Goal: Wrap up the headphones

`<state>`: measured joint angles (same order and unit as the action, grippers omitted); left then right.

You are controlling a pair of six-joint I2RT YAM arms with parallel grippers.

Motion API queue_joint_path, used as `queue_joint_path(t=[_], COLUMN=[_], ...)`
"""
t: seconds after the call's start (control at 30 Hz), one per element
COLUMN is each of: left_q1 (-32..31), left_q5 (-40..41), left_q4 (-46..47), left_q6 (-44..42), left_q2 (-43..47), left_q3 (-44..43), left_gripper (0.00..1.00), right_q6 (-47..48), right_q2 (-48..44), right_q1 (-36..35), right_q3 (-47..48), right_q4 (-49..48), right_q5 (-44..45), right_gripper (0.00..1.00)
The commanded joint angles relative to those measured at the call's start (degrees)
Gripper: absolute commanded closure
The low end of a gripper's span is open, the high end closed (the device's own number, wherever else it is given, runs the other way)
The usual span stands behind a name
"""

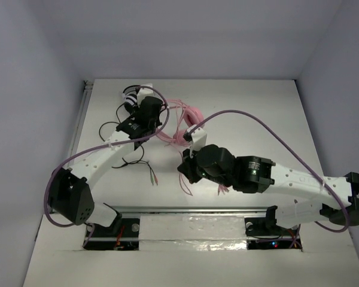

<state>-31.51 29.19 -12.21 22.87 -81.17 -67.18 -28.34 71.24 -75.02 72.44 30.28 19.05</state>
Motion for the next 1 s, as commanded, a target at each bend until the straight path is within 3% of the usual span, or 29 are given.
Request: queue_joint_path(t=[0.0,0.2,0.57,0.7,0.97], left_q1=[-0.3,-0.8,-0.8,-0.8,6.1], left_q5=[-3.2,-4.1,-16.8,-21.4,-43.5], left_q4=[1.0,-2.0,-4.2,-3.2,1.0], left_q6=[-0.5,-2.8,-14.2,-14.6,-11.9], left_q2=[2.9,9.4,12.7,13.8,16.5], left_q3=[1.3,4.7,6.2,7.2,6.5], left_gripper=[1.0,1.0,1.0,1.0,1.0], right_q6=[5.6,9.1,15.1,16.9,16.6], right_q2=[-0.5,-0.8,1.6,1.0,1.4], right_q1=[0.3,4.8,15.0,18.6,23.0], right_q3=[3.3,3.7,1.7,-0.1,-4.1], right_q4=[7.3,7.7,3.1,-2.0,-8.5], right_q5=[15.5,21.0,28.3,28.6,21.7], right_gripper=[1.0,1.0,1.0,1.0,1.0])
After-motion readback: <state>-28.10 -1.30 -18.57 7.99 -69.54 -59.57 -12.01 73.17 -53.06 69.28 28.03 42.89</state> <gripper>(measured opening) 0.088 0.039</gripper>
